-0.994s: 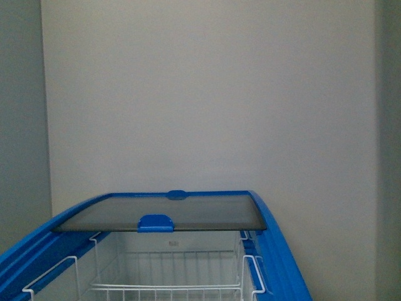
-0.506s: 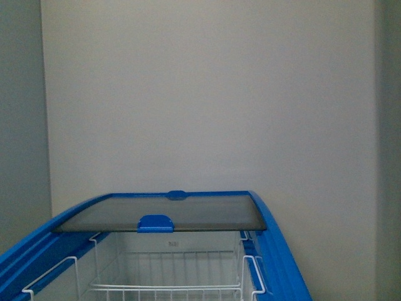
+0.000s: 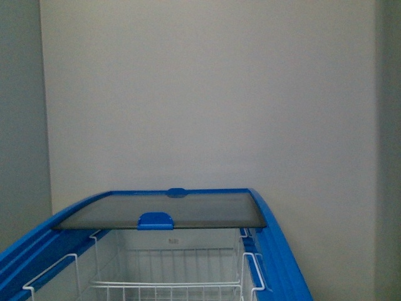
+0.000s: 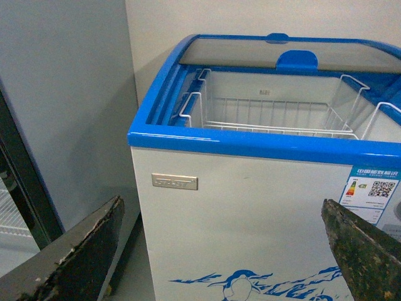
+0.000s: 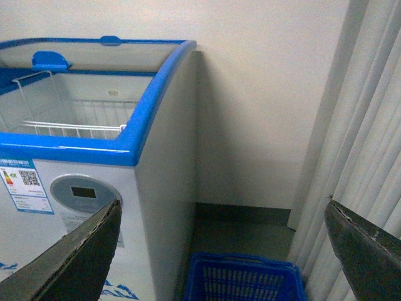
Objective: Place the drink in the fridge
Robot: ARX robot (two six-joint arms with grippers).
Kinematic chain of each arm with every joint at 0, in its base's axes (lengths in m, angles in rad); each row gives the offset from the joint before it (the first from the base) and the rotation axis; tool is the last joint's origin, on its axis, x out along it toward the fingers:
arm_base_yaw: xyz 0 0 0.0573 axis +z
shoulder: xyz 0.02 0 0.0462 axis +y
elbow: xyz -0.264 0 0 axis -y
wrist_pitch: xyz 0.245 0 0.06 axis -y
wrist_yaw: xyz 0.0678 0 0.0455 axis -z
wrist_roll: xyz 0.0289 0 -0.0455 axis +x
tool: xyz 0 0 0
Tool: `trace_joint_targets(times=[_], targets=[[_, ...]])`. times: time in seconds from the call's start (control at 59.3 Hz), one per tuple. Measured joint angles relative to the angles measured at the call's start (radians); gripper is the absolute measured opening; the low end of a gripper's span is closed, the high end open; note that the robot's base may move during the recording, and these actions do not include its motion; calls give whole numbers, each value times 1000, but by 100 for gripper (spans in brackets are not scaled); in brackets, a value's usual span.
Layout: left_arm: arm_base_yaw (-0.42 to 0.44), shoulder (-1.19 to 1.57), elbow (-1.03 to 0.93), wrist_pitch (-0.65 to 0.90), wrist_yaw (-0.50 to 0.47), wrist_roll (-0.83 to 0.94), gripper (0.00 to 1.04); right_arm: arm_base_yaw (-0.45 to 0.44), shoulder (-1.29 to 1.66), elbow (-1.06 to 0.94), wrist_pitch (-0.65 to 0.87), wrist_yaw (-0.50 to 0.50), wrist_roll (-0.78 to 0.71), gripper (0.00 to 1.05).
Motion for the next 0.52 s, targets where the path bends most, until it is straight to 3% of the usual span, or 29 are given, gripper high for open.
trace_joint_targets(times=[0.522], targets=[[0, 0, 0, 0, 0, 0, 97, 0, 0, 0, 0, 0, 0, 97]])
